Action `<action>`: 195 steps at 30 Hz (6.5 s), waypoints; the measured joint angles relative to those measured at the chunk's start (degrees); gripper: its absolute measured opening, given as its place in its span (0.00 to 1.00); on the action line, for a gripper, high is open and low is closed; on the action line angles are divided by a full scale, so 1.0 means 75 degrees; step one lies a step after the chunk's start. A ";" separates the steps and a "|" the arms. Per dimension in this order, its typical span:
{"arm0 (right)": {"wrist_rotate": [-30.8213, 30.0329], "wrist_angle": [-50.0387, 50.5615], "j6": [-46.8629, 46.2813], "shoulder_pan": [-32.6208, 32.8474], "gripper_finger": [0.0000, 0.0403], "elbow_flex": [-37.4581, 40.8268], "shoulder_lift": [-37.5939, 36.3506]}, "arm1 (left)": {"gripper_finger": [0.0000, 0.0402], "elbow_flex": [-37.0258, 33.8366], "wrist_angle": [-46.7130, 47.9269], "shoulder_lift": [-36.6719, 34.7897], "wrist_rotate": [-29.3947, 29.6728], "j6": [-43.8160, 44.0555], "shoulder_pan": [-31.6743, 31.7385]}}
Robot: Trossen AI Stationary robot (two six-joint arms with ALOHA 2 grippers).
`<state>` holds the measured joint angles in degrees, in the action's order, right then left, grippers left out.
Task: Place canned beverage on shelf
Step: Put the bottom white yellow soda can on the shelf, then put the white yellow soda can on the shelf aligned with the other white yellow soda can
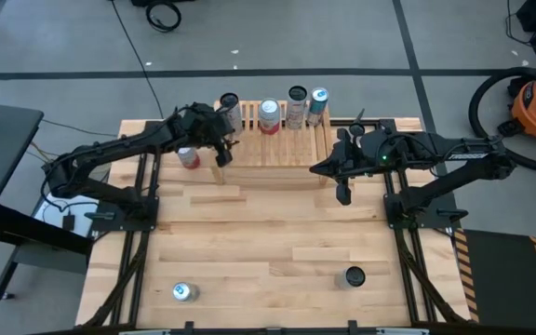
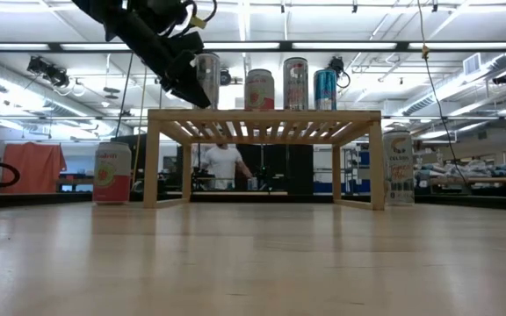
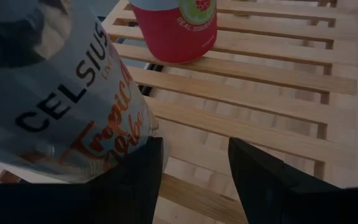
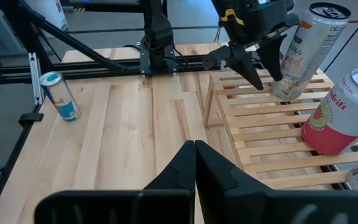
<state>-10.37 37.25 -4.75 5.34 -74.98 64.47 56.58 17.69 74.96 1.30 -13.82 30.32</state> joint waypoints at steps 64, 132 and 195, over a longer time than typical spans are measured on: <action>-0.0489 -0.1373 0.0609 -0.0064 0.01 -0.0003 0.0786 | 0.48 0.0003 0.0625 -0.2406 0.2106 0.1964 -0.4591; -0.0249 -0.1696 0.0443 0.0073 0.59 -0.0003 0.1254 | 0.48 0.0003 0.1117 -0.2398 0.2626 0.2759 -0.5486; -0.2456 0.2009 -0.0737 -0.2938 0.91 -0.0003 0.0129 | 0.48 0.0003 0.1181 -0.2396 0.2620 0.2963 -0.5486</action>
<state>-28.79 52.31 -10.28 -16.69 -75.00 65.43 56.60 26.55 56.99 20.95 8.40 -10.83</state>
